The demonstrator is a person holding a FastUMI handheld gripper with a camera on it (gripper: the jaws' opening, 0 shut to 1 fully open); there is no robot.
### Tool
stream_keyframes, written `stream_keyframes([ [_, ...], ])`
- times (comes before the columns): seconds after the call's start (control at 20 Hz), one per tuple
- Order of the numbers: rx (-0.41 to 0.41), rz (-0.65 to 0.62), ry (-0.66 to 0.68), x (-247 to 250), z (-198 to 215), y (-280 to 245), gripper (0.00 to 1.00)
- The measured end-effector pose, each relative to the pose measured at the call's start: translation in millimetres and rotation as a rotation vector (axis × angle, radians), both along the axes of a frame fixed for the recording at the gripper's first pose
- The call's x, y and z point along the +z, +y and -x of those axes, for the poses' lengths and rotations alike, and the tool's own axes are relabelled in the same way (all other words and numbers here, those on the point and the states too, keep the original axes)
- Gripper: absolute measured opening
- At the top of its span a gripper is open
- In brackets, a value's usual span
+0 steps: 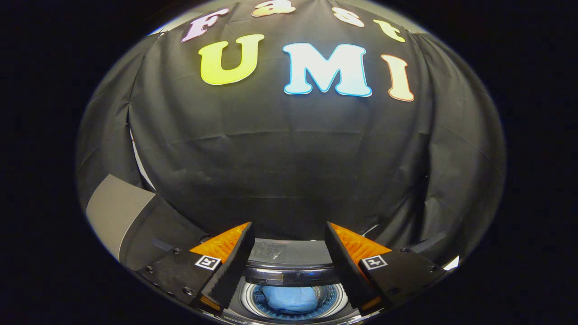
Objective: Put the clothes into the washing machine and then close the washing machine lid.
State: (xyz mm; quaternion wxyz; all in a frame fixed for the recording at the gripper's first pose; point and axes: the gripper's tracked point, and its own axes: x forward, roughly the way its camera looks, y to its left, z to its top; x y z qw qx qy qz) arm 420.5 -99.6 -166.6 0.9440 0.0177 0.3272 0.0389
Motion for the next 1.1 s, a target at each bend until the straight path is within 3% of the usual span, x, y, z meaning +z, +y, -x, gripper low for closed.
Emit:
stream_keyframes([
  [0.35,-0.004,-0.003,0.002,-11,53,1,0.97],
  [0.75,0.030,-0.024,-0.068,-47,198,4,0.97],
  [1.1,0.014,-0.020,-0.203,-12,317,-1,0.97],
])
